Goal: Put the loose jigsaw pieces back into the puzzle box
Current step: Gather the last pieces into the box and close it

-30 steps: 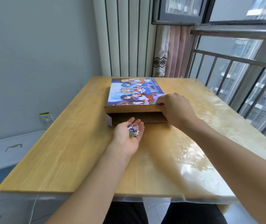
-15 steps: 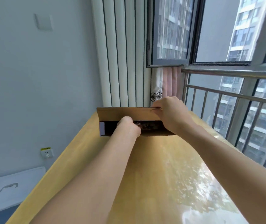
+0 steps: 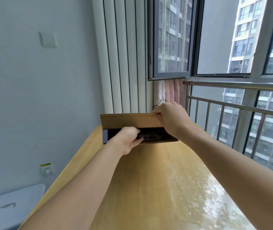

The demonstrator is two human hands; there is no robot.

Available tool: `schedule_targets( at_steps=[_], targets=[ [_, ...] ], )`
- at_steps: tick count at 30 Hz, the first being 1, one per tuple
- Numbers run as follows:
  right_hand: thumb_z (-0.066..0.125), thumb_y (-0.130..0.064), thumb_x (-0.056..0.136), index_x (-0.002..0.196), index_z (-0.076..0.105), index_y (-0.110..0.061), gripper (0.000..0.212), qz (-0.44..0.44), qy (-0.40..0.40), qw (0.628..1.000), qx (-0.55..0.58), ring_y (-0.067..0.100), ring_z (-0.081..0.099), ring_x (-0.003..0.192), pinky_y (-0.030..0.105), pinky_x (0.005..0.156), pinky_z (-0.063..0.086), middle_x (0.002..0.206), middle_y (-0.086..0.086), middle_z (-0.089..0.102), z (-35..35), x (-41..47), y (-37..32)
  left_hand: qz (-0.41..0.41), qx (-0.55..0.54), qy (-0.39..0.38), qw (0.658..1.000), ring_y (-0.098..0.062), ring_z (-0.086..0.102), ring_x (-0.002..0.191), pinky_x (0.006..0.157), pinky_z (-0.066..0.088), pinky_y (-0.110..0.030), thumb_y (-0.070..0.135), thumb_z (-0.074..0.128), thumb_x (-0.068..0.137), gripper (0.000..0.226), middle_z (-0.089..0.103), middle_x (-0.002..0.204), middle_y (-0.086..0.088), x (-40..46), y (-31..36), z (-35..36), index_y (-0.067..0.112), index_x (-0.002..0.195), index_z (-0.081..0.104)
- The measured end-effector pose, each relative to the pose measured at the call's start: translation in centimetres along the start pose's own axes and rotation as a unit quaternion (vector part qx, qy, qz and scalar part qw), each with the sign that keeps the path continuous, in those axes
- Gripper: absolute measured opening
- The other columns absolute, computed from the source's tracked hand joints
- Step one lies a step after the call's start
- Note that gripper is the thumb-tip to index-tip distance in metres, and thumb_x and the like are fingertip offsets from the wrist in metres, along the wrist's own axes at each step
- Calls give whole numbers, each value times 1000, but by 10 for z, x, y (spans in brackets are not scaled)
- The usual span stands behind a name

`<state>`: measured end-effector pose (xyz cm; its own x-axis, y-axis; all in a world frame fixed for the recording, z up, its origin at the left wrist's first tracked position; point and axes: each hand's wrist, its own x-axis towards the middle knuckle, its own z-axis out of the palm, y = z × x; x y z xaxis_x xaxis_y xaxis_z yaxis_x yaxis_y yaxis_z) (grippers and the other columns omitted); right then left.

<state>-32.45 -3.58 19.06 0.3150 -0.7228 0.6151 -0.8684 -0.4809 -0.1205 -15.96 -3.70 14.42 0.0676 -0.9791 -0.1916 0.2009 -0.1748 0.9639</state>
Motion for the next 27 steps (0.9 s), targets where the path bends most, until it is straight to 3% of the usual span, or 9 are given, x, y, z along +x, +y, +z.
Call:
schedule_targets(
  at_steps=[2, 4, 6, 8, 11, 18, 23, 25, 27],
  targets=[
    [57, -9, 94, 82, 71, -15, 20, -9, 22, 999, -21, 26, 61, 67, 33, 61, 50, 75, 4, 67, -4, 5, -2, 128, 267, 6, 955, -21, 63, 114, 102, 52, -33, 22, 62, 101, 32, 63, 132, -9, -7, 7, -2, 5, 128, 63],
    [57, -7, 92, 85, 73, -19, 21, -16, 91, 995, -22, 24, 59, 67, 32, 64, 48, 75, 0, 66, -12, 10, -3, 310, 521, 58, 793, -17, 58, 117, 101, 49, -35, 34, 71, 94, 41, 63, 130, 3, -15, 16, -7, 17, 131, 65],
    [58, -6, 92, 84, 73, -21, 22, -13, 171, 985, -8, 23, 58, 68, 32, 66, 46, 74, -2, 65, -24, 13, -3, 422, 617, 136, 650, -21, 57, 118, 101, 50, -39, 34, 76, 89, 41, 64, 128, 5, -21, 26, -13, 23, 127, 67],
    [59, -7, 92, 78, 72, -23, 25, -16, 180, 984, -5, 22, 60, 67, 34, 69, 51, 72, -2, 67, -35, 17, -5, 449, 635, 182, 602, -26, 58, 115, 101, 47, -39, 30, 75, 91, 34, 68, 124, 3, -21, 32, -23, 23, 123, 68],
    [58, -8, 92, 81, 75, -23, 25, -40, 190, 981, -13, 21, 60, 67, 37, 69, 54, 71, -4, 67, -43, 19, -7, 459, 643, 196, 580, -23, 61, 106, 95, 48, -37, 31, 69, 95, 21, 71, 114, 0, -14, 27, -36, 21, 113, 68],
    [61, -14, 98, 90, 79, -19, 21, -58, 219, 974, -7, 22, 64, 70, 28, 64, 40, 79, -1, 73, -33, 14, 1, 490, 582, 179, 624, -25, 64, 96, 78, 50, -30, 29, 70, 94, 15, 73, 104, -2, -6, 13, -38, 15, 100, 70],
    [62, -17, 98, 92, 79, -18, 18, -67, 241, 968, 18, 22, 64, 69, 29, 62, 43, 78, -1, 72, -24, 2, 19, 731, 468, 229, 441, -27, 63, 99, 86, 50, -38, 27, 79, 90, 24, 66, 109, -8, -7, -12, -43, 13, 107, 70],
    [60, -18, 99, 91, 79, -19, 20, -61, 257, 964, 22, 23, 65, 70, 35, 62, 52, 78, -1, 73, -25, 2, 27, 710, 402, 303, 492, -29, 54, 118, 100, 39, -38, 39, 76, 89, 47, 56, 127, -10, -11, -6, -48, 16, 126, 59],
    [58, -21, 100, 92, 79, -19, 22, -67, 262, 962, 26, 23, 64, 70, 40, 63, 55, 79, -1, 73, -23, 3, 32, 588, 331, 286, 681, -22, 46, 134, 109, 35, -31, 41, 78, 86, 66, 50, 141, -7, -11, 4, -50, 17, 139, 48]
  ],
)
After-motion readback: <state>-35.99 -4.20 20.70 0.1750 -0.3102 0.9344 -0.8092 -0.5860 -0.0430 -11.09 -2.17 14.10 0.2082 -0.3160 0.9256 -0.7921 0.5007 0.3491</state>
